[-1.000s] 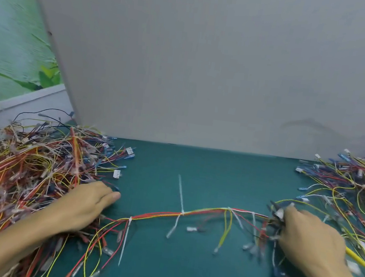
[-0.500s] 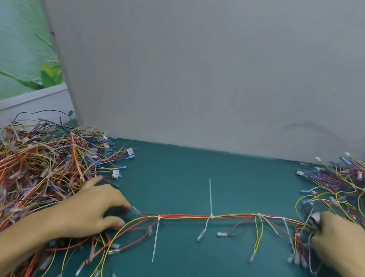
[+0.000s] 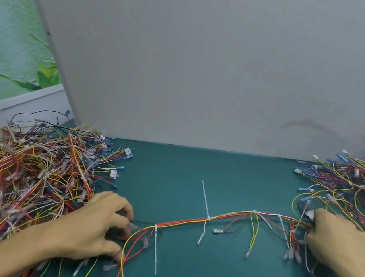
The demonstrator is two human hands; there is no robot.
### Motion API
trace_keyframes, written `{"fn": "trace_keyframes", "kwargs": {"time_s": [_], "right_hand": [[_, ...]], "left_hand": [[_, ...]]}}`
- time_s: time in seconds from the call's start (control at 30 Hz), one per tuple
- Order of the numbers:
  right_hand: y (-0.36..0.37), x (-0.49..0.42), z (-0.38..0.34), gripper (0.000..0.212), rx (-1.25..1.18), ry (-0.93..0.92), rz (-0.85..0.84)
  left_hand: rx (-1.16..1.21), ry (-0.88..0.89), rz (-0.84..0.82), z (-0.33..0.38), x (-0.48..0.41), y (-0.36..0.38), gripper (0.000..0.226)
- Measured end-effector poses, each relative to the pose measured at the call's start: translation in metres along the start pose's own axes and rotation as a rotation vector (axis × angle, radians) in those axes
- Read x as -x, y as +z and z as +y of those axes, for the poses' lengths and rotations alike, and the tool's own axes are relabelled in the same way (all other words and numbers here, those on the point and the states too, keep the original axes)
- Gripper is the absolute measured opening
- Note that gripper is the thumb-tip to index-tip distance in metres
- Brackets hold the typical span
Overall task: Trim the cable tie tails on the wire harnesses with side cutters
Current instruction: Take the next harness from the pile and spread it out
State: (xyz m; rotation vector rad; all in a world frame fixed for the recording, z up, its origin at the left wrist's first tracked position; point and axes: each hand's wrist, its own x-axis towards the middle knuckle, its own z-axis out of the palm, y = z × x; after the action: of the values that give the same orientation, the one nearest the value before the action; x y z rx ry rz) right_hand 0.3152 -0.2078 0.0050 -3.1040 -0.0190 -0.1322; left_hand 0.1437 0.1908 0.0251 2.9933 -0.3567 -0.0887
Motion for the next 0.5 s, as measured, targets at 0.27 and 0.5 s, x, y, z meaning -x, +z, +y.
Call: {"fn": "trace_keyframes", "kwargs": {"time_s": [0.27,0.5], "right_hand": [[-0.004,0.005,-0.003,0.010,0.012,0.003,0.000],[-0.018,0.009,-0.012,0.020,-0.032,0.043,-0.057]], "left_hand": [[0.473,-0.075,0.510,0.004,0.009,-0.038,0.008],[0.366,-0.129,0.178,0.027,-0.016,0.000,0.013]]}}
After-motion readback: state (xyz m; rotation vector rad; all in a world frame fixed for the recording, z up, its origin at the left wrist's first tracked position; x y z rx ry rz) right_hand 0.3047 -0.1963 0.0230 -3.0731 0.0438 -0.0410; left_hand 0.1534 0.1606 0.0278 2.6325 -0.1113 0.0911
